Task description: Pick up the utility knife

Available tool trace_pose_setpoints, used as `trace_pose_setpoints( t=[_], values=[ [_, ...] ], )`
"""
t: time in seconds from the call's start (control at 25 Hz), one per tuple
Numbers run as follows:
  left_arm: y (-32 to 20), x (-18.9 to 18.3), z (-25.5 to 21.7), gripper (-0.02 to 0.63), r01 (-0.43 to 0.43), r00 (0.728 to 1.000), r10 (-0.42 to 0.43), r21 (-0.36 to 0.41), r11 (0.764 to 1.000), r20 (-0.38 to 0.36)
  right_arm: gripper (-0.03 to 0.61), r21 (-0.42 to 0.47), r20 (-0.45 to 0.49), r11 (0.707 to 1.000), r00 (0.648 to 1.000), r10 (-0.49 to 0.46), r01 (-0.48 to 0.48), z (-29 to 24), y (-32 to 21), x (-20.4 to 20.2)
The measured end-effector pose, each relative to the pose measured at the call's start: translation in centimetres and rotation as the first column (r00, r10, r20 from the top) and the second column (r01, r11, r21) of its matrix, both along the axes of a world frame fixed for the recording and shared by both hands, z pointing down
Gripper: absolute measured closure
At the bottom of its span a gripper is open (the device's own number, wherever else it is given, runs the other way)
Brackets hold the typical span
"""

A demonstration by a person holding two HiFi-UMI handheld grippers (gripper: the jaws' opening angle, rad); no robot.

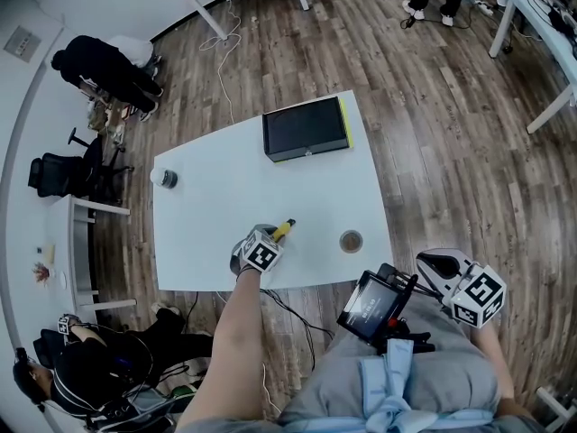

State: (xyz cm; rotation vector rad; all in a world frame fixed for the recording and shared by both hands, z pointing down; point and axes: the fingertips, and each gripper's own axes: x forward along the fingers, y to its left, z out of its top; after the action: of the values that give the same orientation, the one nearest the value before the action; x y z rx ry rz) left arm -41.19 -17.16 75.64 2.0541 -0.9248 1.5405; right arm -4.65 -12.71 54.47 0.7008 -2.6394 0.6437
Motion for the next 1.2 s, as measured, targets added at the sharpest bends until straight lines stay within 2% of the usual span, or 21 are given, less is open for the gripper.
trace_pose_setpoints(
  t=[0.32,0.56,0.72,1.2],
  values=[
    [-0.3,2.5,-0.5,0.489,0.094,0.992,-0.090,0.044,0.995,-0.094,0.549,0.013,0.006,1.000,1.000,-0.014,0.014,-0.1,0.1,0.2],
    [-1.7,5.4,-3.4,0.489,0.152,0.972,-0.122,0.143,0.978,-0.200,0.548,0.018,0.016,0.999,0.999,-0.030,0.029,-0.2,0.2,-0.4],
    [-2.1,7.1,-4.6,0.489,0.196,0.955,-0.150,0.163,0.967,-0.256,0.548,0.027,0.025,0.999,0.999,-0.046,0.045,-0.5,0.0,-0.7],
    [-3.6,12.3,-10.8,0.489,0.235,0.924,-0.124,0.282,0.930,-0.361,0.548,0.045,0.049,0.997,0.996,-0.068,0.066,-1.0,-0.4,-0.5]
  ],
)
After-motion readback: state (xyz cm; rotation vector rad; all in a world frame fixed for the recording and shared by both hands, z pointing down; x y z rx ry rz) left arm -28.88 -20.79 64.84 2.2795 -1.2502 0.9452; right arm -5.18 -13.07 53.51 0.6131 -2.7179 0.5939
